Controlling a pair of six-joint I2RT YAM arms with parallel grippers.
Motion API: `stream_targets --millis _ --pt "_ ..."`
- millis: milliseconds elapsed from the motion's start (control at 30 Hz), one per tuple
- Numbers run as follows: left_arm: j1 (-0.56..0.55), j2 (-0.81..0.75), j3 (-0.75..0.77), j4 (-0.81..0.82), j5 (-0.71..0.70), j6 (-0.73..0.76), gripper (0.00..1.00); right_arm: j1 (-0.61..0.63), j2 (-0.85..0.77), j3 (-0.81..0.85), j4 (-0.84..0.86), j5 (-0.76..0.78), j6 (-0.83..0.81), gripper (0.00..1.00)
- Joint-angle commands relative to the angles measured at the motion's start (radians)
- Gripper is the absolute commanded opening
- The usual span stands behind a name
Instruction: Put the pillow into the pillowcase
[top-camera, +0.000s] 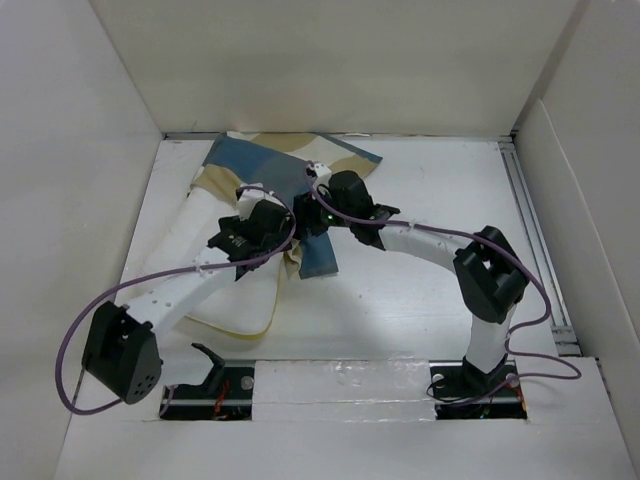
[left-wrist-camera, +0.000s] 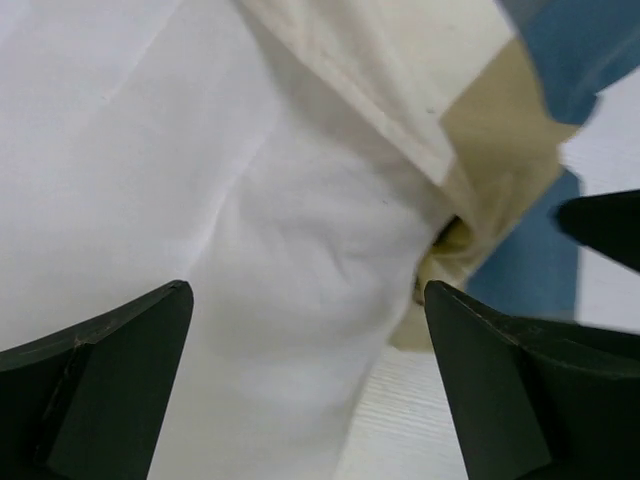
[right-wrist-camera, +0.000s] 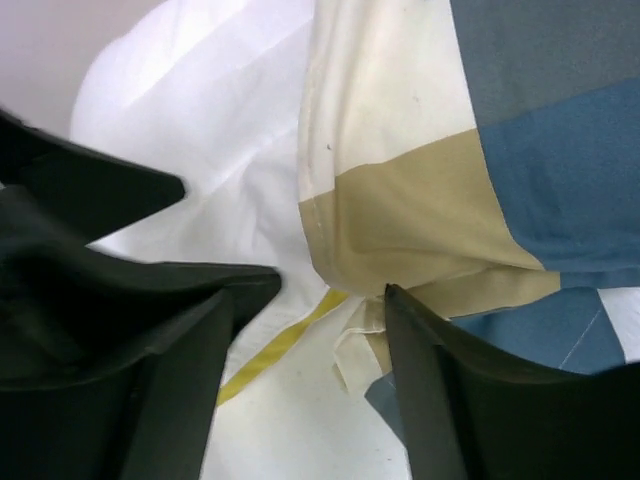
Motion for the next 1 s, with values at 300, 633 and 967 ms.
stream_targets --millis 300,633,967 --pt "0.000 -0.340 -0.153 0.011 0.179 -0.239 1.00 -0.008 0.023 0.127 -0.125 -0.019 -0.089 1.00" --pt "-0.014 -0.218 -0.268 0.031 0.171 -0.266 1.00 -0.047 0.028 0.293 -0.272 0.055 -0.180 1.00" --pt "-0.037 -0.008 -0.256 0.057 0.102 -0.311 0.42 0.065 0.273 0.698 -0.582 0.225 -0.399 1.00"
